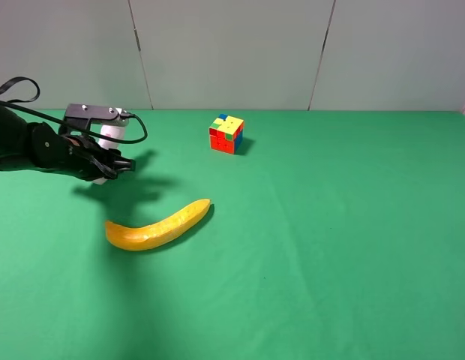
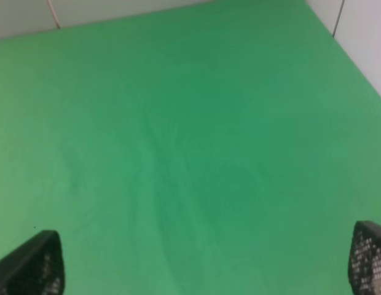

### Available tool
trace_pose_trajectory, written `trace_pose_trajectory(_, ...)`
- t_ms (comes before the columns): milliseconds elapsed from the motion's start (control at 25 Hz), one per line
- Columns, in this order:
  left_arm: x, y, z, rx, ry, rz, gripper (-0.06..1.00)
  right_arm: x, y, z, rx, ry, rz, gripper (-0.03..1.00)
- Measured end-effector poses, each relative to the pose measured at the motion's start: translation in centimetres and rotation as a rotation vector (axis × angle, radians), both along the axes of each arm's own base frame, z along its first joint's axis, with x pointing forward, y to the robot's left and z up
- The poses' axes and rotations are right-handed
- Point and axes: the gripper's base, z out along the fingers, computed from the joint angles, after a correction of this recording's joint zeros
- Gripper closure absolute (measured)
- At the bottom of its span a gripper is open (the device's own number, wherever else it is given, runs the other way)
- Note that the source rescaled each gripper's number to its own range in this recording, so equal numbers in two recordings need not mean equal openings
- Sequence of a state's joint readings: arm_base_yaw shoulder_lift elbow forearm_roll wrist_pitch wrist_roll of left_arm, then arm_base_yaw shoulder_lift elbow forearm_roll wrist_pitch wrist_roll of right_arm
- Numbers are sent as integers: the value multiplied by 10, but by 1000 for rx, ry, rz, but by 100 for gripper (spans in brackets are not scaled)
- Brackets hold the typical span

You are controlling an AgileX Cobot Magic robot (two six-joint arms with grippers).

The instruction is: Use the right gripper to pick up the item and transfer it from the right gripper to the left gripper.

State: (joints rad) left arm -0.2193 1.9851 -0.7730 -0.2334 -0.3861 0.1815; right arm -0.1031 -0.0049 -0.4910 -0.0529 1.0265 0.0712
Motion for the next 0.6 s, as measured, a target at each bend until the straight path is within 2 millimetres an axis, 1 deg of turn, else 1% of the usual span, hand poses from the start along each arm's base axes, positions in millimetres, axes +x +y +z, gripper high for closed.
trace_pose_trajectory(600, 2, 2, 0, -11, 27, 19, 94, 0, 0, 0, 0, 0, 0, -3)
